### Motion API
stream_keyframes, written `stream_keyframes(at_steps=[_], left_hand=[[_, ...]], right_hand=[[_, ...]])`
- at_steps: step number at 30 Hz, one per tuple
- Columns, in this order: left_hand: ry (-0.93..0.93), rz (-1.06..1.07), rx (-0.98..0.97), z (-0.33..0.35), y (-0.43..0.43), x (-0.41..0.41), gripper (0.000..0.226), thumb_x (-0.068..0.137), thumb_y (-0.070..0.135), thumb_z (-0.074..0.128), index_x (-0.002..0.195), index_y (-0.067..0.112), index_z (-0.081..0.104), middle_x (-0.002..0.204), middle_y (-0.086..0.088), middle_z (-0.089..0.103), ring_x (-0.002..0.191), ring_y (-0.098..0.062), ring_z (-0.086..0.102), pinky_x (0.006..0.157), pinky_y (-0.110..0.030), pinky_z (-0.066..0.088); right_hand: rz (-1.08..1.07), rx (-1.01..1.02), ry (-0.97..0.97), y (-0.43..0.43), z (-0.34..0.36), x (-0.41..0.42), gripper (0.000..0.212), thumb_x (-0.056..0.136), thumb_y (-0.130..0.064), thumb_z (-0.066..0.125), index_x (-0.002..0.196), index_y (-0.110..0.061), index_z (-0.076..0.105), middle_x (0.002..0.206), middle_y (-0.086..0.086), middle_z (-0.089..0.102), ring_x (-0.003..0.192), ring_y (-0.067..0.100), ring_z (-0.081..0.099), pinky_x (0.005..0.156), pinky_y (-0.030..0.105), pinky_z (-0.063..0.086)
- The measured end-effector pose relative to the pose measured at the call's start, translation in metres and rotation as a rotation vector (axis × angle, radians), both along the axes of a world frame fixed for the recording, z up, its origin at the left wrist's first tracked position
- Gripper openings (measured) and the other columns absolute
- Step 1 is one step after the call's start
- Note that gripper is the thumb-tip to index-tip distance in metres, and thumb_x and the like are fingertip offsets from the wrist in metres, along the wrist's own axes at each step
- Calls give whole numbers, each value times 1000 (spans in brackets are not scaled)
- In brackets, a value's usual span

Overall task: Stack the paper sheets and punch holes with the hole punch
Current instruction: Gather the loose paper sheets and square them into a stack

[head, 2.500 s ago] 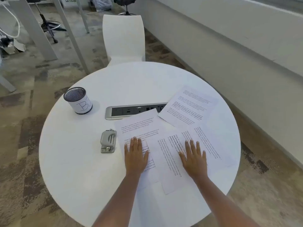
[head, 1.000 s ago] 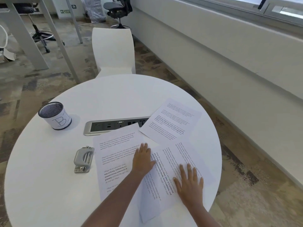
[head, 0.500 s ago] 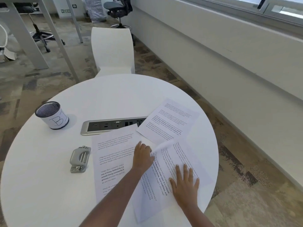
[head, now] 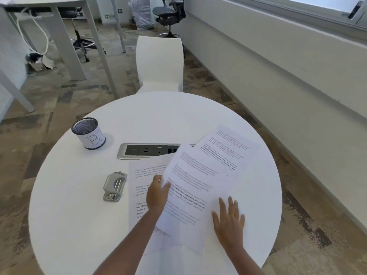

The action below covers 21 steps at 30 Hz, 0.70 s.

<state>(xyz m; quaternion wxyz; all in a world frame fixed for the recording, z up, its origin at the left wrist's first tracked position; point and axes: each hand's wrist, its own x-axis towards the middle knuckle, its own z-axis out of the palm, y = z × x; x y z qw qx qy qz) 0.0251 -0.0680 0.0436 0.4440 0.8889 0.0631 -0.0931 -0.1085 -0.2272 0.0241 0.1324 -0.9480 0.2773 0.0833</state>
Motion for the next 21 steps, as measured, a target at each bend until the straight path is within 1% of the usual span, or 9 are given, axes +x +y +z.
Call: stream_keyframes(at_steps=[2,3,5,7,10,12,14,18,21], left_hand=[[16,146,-22,-4,14,-4,28,89,18,57,113,4,53,109,-18,66,88,-29,59,70,-32,45],[22,206,-11,-5,20,-6,27,89,16,57,113,4,53,111,-18,65,94,-32,59,73,-35,47],[6,276,86,-8,31,-11,28,87,14,58,113,4,55,113,-18,63,105,-36,54,80,-42,47],[-64,264,233,-11,41,-16,34,84,12,62,116,3,55,117,-20,60,111,-37,50,87,-45,44],[-123,109,429,-19,53,-22,52,86,23,60,132,5,44,136,-20,47,129,-33,39,102,-43,36],[-57,-35,562,-27,59,-25,61,91,37,48,142,9,29,151,-15,29,141,-27,24,112,-40,27],[-14,-116,648,-35,62,-27,64,94,44,38,146,12,20,157,-11,16,144,-24,17,115,-39,23],[-10,-166,711,-36,62,-25,64,95,45,34,147,12,16,158,-12,12,144,-24,16,114,-39,24],[8,-171,686,-34,63,-17,64,95,43,35,147,11,16,158,-13,11,144,-26,16,114,-39,23]], right_hand=[[26,7,7,5,-3,4,71,89,-53,0,142,-18,33,154,16,23,143,33,21,107,56,30],[35,13,13,7,-2,8,70,91,-53,2,139,-16,39,151,18,29,140,35,26,104,57,33],[40,39,10,7,0,14,92,87,-56,-12,124,-9,58,136,25,50,126,42,47,89,62,44],[75,24,-11,5,3,21,95,87,-55,-15,121,-7,60,133,25,53,122,41,51,86,61,46],[118,-10,25,-6,-4,34,62,94,-48,12,144,-14,26,156,12,18,145,27,16,110,53,26],[116,-16,40,-20,-7,44,58,97,-43,23,147,-16,11,159,5,5,147,22,3,114,50,18],[139,2,73,-28,-6,49,59,97,-43,23,147,-16,8,159,2,2,147,21,0,115,49,16],[188,16,103,-37,-7,44,57,98,-43,23,146,-16,13,159,0,5,146,18,3,116,46,15],[194,11,39,-37,-5,30,48,97,-39,31,139,-14,33,154,3,25,144,20,17,114,41,22]])
